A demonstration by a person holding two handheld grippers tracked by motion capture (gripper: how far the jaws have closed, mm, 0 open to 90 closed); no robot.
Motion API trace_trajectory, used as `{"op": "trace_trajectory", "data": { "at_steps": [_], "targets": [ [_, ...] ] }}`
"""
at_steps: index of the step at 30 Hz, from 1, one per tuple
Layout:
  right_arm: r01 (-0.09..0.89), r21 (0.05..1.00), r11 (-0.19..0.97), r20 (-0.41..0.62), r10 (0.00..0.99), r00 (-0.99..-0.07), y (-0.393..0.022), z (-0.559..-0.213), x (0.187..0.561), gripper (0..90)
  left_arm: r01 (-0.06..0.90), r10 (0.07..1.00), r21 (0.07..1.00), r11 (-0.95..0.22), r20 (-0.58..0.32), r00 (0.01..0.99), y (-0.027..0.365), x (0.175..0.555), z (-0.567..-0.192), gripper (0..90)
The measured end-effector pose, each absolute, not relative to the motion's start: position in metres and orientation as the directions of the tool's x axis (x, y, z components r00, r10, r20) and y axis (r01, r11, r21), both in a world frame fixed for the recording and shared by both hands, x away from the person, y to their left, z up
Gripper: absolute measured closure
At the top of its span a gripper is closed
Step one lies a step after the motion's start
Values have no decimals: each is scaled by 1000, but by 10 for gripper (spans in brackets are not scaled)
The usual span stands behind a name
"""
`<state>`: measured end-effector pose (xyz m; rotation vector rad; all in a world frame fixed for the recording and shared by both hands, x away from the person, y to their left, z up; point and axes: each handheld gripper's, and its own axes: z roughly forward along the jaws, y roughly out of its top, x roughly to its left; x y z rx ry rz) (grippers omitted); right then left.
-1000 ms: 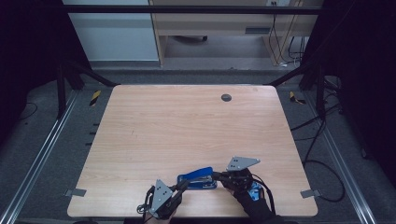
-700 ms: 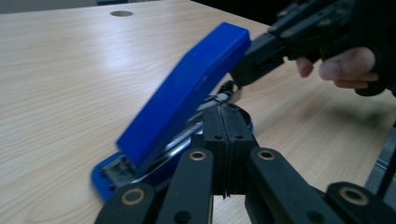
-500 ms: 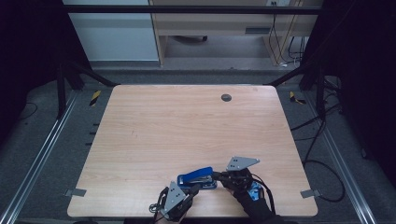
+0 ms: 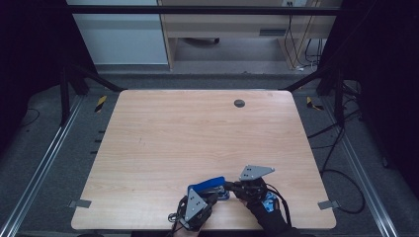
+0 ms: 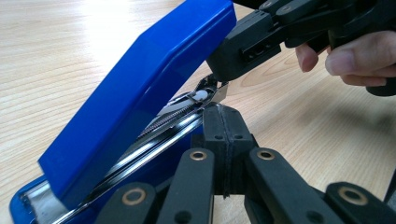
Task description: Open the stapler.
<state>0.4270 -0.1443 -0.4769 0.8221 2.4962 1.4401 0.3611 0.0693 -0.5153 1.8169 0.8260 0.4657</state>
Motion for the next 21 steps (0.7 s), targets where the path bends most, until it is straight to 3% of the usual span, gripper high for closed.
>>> {"op": "trace_trajectory", "data": {
  "at_steps": [21],
  "targets": [
    [388, 836, 389, 146, 524, -839, -144, -477, 427, 900, 377, 744, 893, -245, -76, 664, 57, 369, -518, 897]
  ]
}}
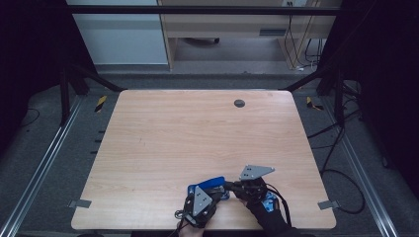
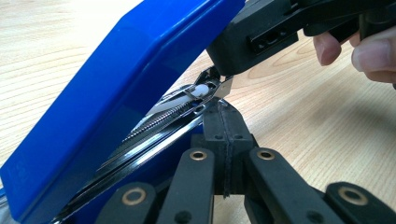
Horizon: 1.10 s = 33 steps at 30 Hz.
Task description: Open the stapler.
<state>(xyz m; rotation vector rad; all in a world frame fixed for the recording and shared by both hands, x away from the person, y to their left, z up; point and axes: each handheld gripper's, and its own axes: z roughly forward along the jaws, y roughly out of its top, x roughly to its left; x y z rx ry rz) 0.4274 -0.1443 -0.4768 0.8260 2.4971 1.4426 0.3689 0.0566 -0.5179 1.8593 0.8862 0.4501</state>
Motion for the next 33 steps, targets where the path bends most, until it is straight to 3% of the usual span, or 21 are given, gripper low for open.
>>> {"op": "trace_trajectory", "data": {
  "at_steps": [33],
  "targets": [
    [367, 852, 372, 146, 506, -850, -142, -474, 429, 900, 384, 761, 888, -253, -62, 646, 54, 370, -517, 897]
  ]
}}
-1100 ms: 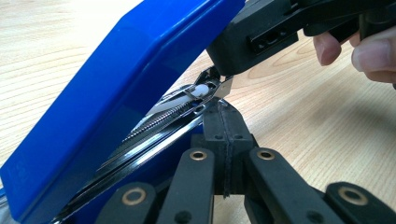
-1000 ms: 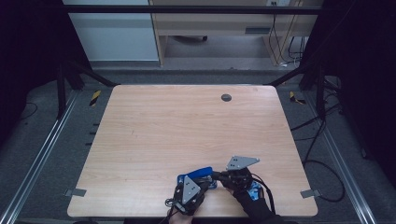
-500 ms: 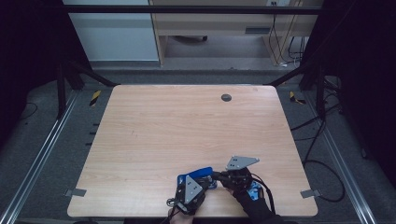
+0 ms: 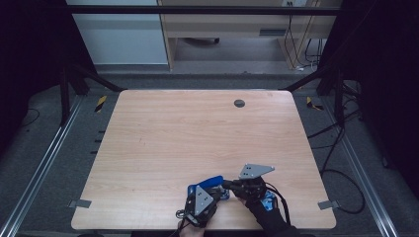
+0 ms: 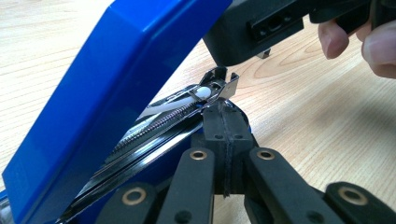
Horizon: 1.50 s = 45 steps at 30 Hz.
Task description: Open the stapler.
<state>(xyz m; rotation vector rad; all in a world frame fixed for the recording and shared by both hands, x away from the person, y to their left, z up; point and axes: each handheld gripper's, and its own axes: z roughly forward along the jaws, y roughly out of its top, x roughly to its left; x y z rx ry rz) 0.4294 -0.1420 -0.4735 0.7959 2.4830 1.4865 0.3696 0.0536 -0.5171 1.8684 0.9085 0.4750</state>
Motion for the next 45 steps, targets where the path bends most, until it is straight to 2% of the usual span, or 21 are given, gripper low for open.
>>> {"op": "trace_trajectory", "data": {
  "at_steps": [45],
  "targets": [
    [287, 888, 359, 120, 422, -899, -124, -456, 435, 900, 381, 760, 889, -253, -61, 647, 54, 369, -517, 897]
  ]
}}
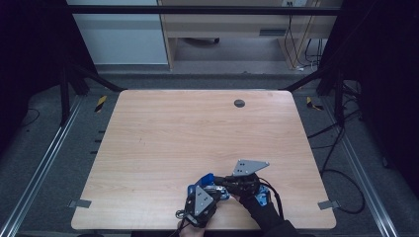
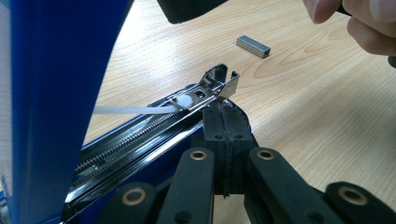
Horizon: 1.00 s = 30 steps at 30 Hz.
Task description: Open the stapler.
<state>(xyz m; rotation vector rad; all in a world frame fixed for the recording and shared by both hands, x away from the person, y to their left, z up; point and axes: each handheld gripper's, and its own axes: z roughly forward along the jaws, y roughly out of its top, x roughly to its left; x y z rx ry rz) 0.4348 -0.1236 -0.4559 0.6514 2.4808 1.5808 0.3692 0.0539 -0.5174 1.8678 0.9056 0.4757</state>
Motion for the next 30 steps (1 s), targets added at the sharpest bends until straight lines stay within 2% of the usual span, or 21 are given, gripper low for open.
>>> {"op": "trace_trajectory", "data": {
  "at_steps": [30],
  "targets": [
    [252, 896, 364, 110, 369, -923, -100, -446, 440, 900, 379, 762, 890, -256, -55, 645, 54, 369, -517, 897]
  ]
}}
